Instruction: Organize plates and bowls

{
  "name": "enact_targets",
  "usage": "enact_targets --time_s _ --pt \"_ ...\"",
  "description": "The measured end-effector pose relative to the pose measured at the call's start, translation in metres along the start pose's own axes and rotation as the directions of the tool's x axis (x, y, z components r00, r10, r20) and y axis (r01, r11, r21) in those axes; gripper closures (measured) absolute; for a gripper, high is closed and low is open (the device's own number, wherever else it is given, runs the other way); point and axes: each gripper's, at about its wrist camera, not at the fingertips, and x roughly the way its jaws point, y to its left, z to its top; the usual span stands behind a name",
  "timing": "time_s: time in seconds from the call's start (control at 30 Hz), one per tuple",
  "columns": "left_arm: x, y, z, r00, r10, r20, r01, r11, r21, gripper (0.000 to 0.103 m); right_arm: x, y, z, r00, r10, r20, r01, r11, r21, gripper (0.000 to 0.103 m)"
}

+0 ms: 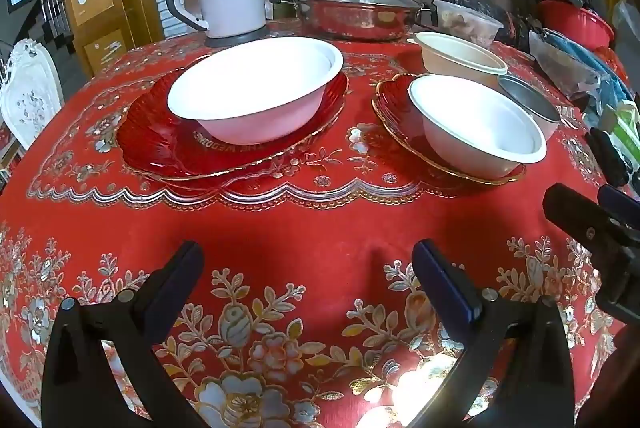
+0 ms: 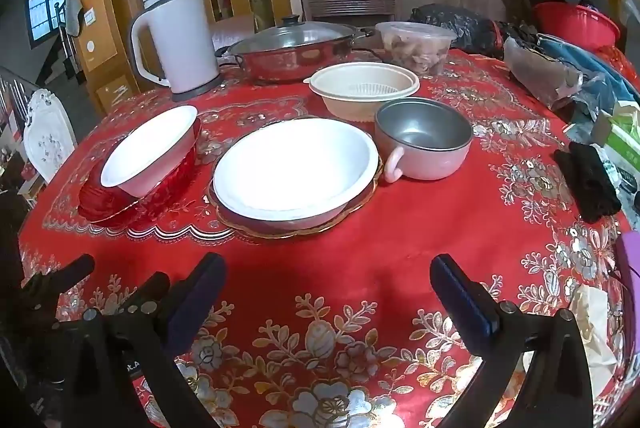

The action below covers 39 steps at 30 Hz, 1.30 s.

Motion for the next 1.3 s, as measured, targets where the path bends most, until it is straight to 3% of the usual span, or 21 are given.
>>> enact_targets --time_s 1.3 --pt "0.006 0.000 -0.001 0.999 0.025 0.024 -0.026 0.999 0.025 0.000 0.004 0.013 0.003 1.000 0.006 -0.014 -0.007 0.999 -0.034 0.000"
